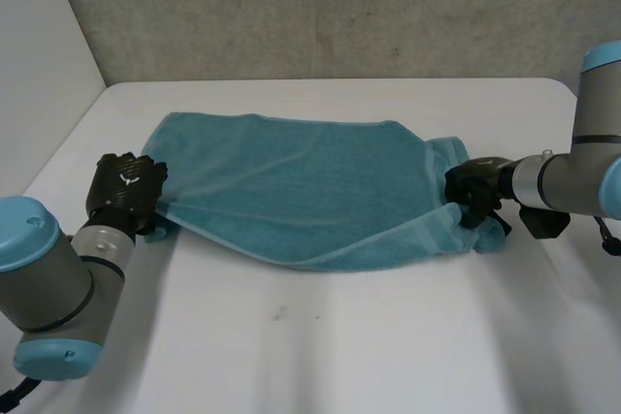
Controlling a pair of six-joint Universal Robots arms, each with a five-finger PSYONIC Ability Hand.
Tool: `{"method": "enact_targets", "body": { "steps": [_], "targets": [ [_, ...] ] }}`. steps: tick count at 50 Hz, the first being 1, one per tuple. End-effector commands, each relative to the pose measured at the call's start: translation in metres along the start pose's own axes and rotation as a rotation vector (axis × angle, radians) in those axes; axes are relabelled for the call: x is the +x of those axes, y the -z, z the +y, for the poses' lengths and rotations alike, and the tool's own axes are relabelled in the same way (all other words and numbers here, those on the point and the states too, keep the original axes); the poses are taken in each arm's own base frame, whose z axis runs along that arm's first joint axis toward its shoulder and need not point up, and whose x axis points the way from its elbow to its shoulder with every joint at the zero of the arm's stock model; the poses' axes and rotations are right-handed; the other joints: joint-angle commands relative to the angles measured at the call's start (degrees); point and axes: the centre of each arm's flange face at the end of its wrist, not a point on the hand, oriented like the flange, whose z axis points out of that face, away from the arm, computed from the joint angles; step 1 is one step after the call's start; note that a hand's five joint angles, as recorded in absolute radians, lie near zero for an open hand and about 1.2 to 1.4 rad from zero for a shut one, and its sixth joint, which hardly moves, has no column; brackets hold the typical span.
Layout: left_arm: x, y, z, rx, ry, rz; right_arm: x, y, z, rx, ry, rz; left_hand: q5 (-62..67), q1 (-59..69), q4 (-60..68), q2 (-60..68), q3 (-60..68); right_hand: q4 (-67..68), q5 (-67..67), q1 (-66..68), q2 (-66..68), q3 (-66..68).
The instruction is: Fold the laundry
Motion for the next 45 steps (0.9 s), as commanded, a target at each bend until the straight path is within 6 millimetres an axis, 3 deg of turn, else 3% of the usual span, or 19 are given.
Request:
{"method": "enact_targets", "body": {
  "steps": [1, 5, 9, 14, 21, 26, 37, 39, 42, 44, 45],
  "targets": [
    [-0.001, -0.004, 0.002, 0.002, -0.003, -0.004, 0.000, 0.032, -0.010, 0.095, 0.000, 0.064, 15.0, 14.1, 11.5, 11.2, 11.6, 11.7, 15.0, 24.9, 13.5, 12.4],
    [-0.006, -0.013, 0.006, -0.004, -0.004, -0.021, -0.008, 0.056, -0.010, 0.195, -0.002, 0.107, 15.0, 14.1, 11.5, 11.2, 11.6, 11.7, 15.0, 24.9, 13.5, 12.4],
    [-0.014, -0.022, 0.016, -0.028, -0.002, -0.043, -0.007, 0.073, -0.002, 0.278, -0.042, 0.157, -5.6, -6.5, -9.1, -9.4, -9.0, 11.7, 15.0, 24.9, 13.5, 12.4],
    [-0.019, -0.028, 0.025, -0.051, -0.002, -0.055, 0.003, 0.087, 0.008, 0.360, -0.083, 0.224, -20.9, -21.8, -24.5, -24.7, -24.4, 11.7, 15.0, 24.9, 13.5, 12.4],
    [-0.019, -0.035, 0.032, -0.064, -0.003, -0.058, 0.011, 0.092, 0.023, 0.392, -0.099, 0.279, -21.3, -22.2, -24.8, -25.1, -24.7, 11.7, 15.0, 24.9, 13.5, 12.4],
    [-0.021, -0.036, 0.033, -0.065, -0.003, -0.066, 0.025, 0.093, 0.036, 0.378, -0.128, 0.326, -21.3, -22.2, -24.8, -25.1, -24.7, 11.7, 15.0, 24.9, 13.5, 12.4],
    [-0.026, -0.037, 0.037, -0.081, 0.001, -0.082, 0.029, 0.100, 0.034, 0.391, -0.127, 0.362, -16.1, -17.0, -19.6, -19.9, -19.5, 11.7, 15.0, 24.9, 13.5, 12.4],
    [-0.026, -0.038, 0.035, -0.073, 0.008, -0.082, 0.028, 0.103, 0.033, 0.404, -0.121, 0.374, -4.6, -5.4, -8.1, -8.3, -8.0, 11.7, 15.0, 24.9, 13.5, 12.4],
    [-0.028, -0.038, 0.034, -0.071, 0.011, -0.084, 0.029, 0.107, 0.029, 0.429, -0.110, 0.392, 0.9, 0.0, -2.6, -2.9, -2.5, 11.7, 15.0, 24.9, 13.5, 12.4],
    [-0.033, -0.038, 0.032, -0.061, 0.013, -0.091, 0.030, 0.108, 0.028, 0.434, -0.106, 0.398, 15.0, 14.1, 11.4, 11.2, 11.5, 11.7, 15.0, 24.9, 13.5, 12.4],
    [-0.033, -0.038, 0.032, -0.061, 0.013, -0.091, 0.028, 0.108, 0.029, 0.434, -0.101, 0.398, 15.0, 14.1, 11.5, 11.2, 11.6, 11.7, 15.0, 24.9, 13.5, 12.4]
  ]
}}
